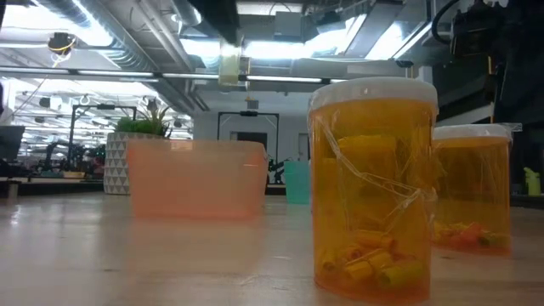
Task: Pick and place medicine bottles into bin by pill shape (circle, oval)
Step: Put the small yellow pill bottle into the orange bin
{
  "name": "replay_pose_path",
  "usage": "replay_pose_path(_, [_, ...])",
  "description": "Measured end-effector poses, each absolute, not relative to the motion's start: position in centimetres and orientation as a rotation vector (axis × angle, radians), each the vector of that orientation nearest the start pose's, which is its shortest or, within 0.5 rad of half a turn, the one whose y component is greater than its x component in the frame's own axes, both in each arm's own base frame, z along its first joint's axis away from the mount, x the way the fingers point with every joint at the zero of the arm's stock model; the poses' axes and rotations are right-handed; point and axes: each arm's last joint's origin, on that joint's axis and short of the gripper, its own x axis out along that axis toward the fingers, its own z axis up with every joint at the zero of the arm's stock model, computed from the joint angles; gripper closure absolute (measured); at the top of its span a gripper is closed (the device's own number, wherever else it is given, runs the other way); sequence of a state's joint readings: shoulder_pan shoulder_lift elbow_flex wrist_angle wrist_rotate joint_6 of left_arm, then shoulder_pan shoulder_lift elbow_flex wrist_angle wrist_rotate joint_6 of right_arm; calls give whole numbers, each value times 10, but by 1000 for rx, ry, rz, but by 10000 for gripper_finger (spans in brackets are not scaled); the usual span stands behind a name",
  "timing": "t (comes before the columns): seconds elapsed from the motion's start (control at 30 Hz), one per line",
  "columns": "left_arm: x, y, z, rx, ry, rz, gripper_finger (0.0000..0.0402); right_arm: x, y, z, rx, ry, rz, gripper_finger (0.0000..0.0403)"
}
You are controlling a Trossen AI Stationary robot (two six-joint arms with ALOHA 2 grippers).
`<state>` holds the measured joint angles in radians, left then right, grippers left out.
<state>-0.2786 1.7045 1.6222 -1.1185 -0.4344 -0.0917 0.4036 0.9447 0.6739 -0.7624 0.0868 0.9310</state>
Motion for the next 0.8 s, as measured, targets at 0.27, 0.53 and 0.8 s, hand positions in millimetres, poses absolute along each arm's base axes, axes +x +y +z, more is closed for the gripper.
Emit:
replay_pose_path(0.27, [333, -38, 310, 230, 1191, 249, 307, 155, 63, 227, 573, 1042, -187, 226])
replay_pose_path(0.53, [334, -2, 270, 134, 1273, 175, 305, 155, 63, 227, 569, 1041, -184, 226])
replay_pose_path(0.8, [338, 21, 231, 27, 1180, 61, 303, 155, 63, 227, 552, 1042, -173, 226])
